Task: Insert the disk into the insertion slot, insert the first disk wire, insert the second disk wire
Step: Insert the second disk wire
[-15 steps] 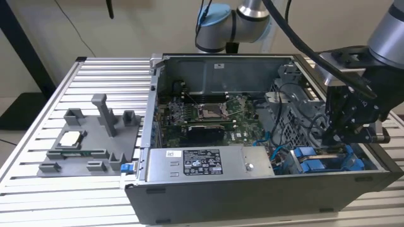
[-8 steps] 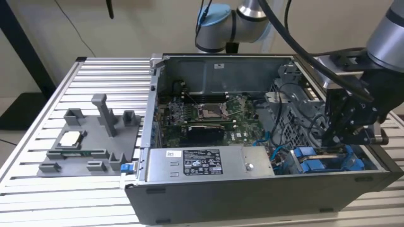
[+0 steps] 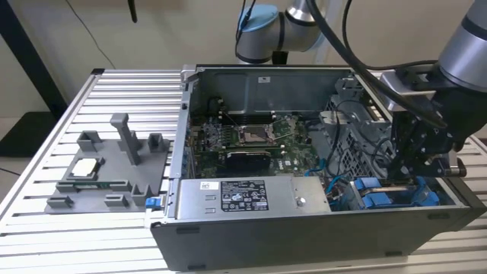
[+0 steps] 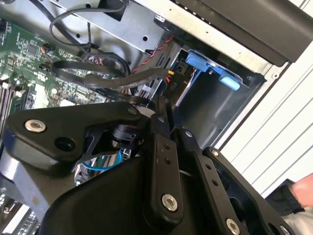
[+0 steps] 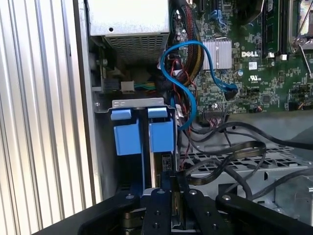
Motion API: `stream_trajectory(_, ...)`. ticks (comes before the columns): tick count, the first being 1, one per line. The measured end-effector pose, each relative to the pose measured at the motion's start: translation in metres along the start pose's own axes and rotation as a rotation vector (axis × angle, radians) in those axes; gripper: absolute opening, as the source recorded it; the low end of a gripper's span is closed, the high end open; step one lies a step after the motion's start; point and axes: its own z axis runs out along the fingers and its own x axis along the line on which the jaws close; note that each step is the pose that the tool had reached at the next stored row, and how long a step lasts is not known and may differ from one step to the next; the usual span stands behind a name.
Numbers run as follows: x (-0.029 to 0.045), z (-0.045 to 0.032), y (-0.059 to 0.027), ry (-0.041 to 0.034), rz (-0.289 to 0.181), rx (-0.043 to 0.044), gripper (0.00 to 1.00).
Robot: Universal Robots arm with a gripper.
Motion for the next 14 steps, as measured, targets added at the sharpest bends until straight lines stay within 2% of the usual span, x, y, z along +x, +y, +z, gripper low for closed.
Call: stream_trajectory(14, 0.0000, 0.0044, -0.0022, -0.0010, -0.012, 0.0049, 0.16)
